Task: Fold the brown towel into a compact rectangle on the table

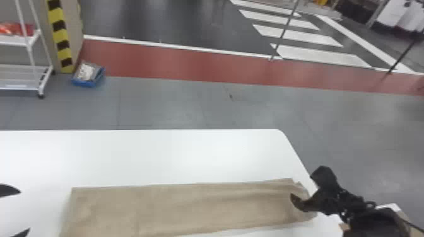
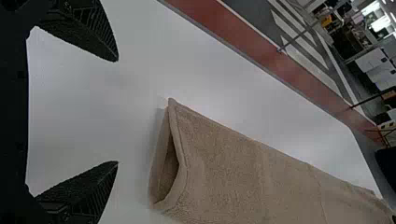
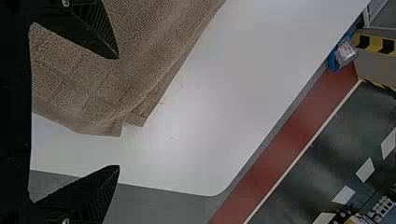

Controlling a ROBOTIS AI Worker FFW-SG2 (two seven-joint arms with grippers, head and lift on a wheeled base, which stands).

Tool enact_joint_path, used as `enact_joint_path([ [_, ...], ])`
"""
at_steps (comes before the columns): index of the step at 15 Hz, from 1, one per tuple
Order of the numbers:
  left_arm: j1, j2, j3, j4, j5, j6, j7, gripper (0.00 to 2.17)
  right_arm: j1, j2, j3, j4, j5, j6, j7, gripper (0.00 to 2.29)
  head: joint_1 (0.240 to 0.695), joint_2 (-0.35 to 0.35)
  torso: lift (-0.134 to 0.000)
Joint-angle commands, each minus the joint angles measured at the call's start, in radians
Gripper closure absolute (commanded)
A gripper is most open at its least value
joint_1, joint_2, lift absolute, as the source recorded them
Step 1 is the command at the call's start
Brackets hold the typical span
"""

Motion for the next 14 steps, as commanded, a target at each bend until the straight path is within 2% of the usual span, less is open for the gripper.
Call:
enact_joint_path([
  [1,0.000,-0.001,0.001,0.000,0.008,0.000,0.000,0.10,0.000,0.000,0.000,0.000,0.000,0.002,0.000,0.04,0.695,-0.322,0.000],
  [2,0.000,-0.001,0.004,0.000,0.038,0.006,-0.001,0.10,0.000,0.000,0.000,0.002,0.001,0.002,0.000,0.04,0.695,-0.322,0.000],
  [3,0.002,-0.001,0.020,0.000,0.109,0.006,-0.018,0.14,0.000,0.000,0.000,0.000,0.000,0.002,0.000,0.04,0.695,-0.323,0.000],
  [4,0.003,0.000,0.040,-0.001,0.235,0.058,-0.083,0.15,0.000,0.000,0.000,0.000,0.001,0.002,0.000,0.04,0.695,-0.322,0.000],
  [5,0.003,0.005,0.047,-0.015,0.328,0.169,-0.122,0.15,0.000,-0.002,-0.001,0.000,0.000,0.002,0.000,0.04,0.695,-0.321,0.000],
  [7,0.017,0.003,0.049,-0.054,0.394,0.285,-0.121,0.19,0.000,-0.002,-0.001,0.000,0.000,0.002,0.000,0.04,0.695,-0.306,0.000],
  [10,0.062,-0.011,0.021,-0.129,0.528,0.515,-0.110,0.19,0.000,-0.002,0.000,0.005,0.001,0.002,-0.001,0.04,0.695,-0.291,0.000],
  [12,0.106,-0.040,-0.011,-0.207,0.543,0.638,-0.064,0.19,0.002,0.000,-0.001,0.006,0.001,0.002,-0.003,0.04,0.695,-0.296,0.000],
  [14,0.128,-0.054,-0.062,-0.276,0.548,0.841,-0.012,0.19,0.002,0.000,-0.001,0.009,0.000,0.002,-0.006,0.04,0.695,-0.320,0.000],
])
